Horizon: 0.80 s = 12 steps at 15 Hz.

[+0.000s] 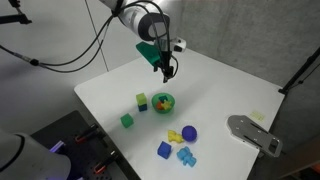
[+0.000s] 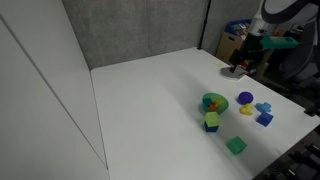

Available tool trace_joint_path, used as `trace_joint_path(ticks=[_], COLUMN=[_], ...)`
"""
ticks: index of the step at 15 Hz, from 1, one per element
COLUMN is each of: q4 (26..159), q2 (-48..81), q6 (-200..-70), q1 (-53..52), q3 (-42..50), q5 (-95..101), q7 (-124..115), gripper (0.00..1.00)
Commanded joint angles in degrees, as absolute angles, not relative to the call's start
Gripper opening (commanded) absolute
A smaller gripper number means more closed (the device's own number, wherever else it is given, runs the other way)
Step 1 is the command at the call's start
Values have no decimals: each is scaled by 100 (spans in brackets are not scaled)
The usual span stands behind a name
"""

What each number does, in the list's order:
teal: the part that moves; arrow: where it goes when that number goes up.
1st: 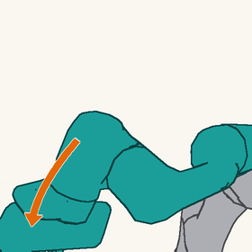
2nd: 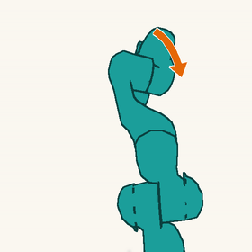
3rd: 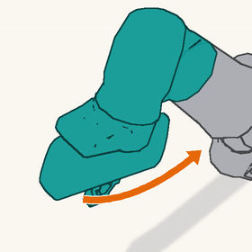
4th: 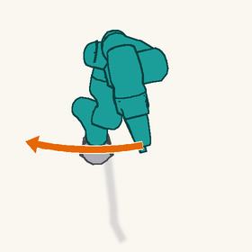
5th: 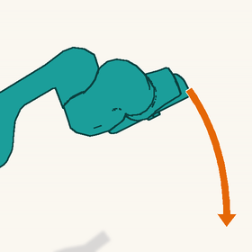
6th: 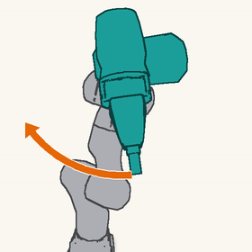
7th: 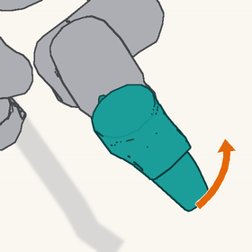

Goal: Remove the yellow toy from the green bowl and put it on the table.

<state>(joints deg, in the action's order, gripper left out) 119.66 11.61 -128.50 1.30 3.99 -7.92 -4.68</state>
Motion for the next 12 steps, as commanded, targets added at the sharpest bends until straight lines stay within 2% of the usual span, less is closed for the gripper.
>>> trace_joint_path(ticks=[1, 4, 5, 12], q4=[11623, 11444, 11736, 11485], q2=[1835, 2162, 1995, 2412], q6=[-13048, -12740, -13031, -13240], q1=[132, 177, 177, 130], q3=[386, 367, 352, 415], q5=[-665, -738, -761, -665], q7=[-902, -857, -772, -955], gripper=[100, 100, 100, 100])
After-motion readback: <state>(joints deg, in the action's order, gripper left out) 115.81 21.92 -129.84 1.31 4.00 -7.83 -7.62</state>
